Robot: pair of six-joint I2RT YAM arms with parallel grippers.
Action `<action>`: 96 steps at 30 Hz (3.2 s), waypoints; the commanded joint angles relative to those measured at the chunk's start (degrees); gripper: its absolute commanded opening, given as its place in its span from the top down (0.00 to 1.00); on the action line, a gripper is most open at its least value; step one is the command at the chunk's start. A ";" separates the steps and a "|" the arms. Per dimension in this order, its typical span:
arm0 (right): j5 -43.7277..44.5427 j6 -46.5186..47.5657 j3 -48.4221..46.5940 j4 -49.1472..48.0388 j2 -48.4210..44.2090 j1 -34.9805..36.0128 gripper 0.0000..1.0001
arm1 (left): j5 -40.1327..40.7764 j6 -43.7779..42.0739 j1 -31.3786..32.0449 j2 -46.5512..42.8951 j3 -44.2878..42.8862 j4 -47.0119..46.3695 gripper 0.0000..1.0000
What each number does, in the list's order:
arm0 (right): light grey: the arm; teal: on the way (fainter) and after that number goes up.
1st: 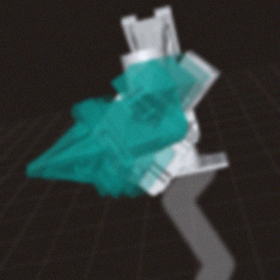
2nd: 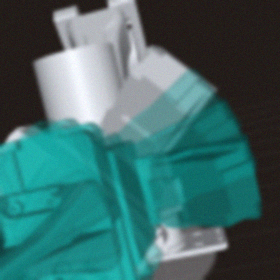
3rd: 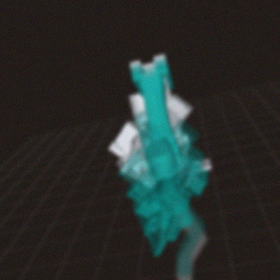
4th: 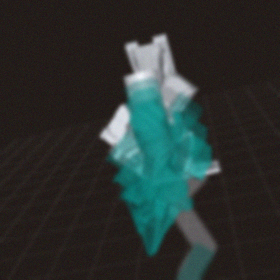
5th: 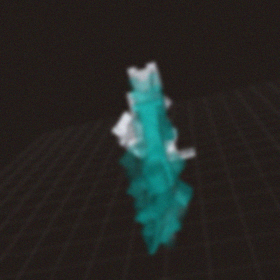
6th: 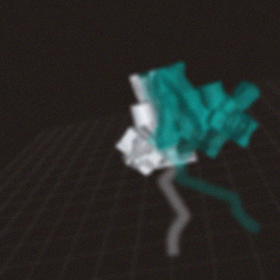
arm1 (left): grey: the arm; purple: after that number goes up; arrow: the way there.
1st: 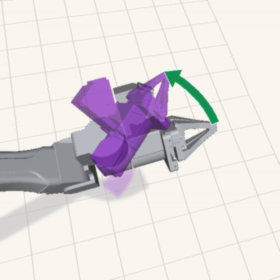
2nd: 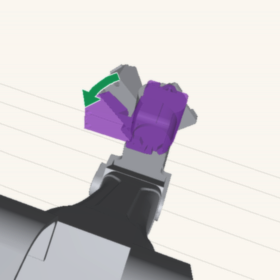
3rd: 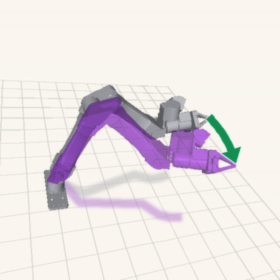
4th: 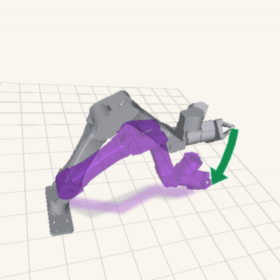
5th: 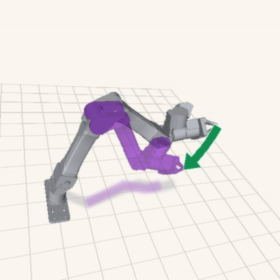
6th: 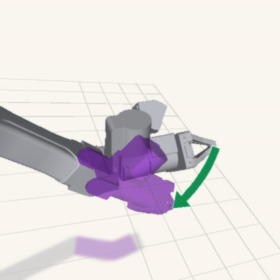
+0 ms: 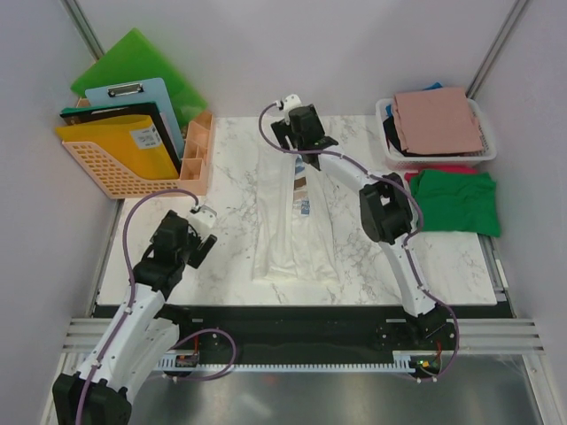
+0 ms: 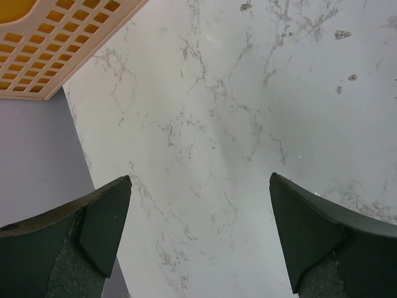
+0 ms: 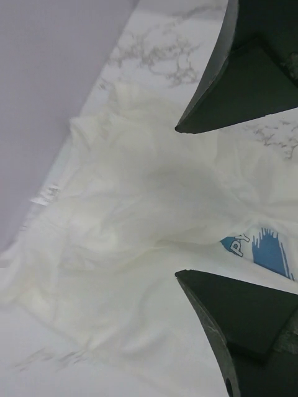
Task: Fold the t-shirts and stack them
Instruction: Fold the tshirt
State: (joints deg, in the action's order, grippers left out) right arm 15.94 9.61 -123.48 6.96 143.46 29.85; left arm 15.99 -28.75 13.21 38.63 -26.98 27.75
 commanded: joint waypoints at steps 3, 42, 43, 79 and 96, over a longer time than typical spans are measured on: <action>14.77 -3.01 7.35 -11.08 -23.18 5.30 0.02 | -0.61 1.94 -0.20 -0.84 -0.09 -0.94 0.00; -24.56 10.70 58.96 49.04 -46.25 14.88 0.18 | -1.31 1.77 -0.20 -0.75 1.23 -2.70 0.00; -23.95 10.26 59.32 45.63 -45.90 15.50 0.19 | -1.40 1.77 -0.20 -0.75 1.32 -2.70 0.00; -31.41 6.74 47.03 44.54 -42.65 24.11 1.00 | -1.75 1.86 -0.20 -0.14 1.14 -2.44 0.00; -34.66 5.69 39.55 45.07 -34.56 31.76 1.00 | -1.75 1.59 -0.20 0.48 1.49 -2.70 0.00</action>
State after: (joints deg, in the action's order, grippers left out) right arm -16.29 15.77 -81.34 51.37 108.03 61.04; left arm 14.50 -28.14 13.21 39.03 -25.85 26.92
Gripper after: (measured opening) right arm 0.009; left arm 0.995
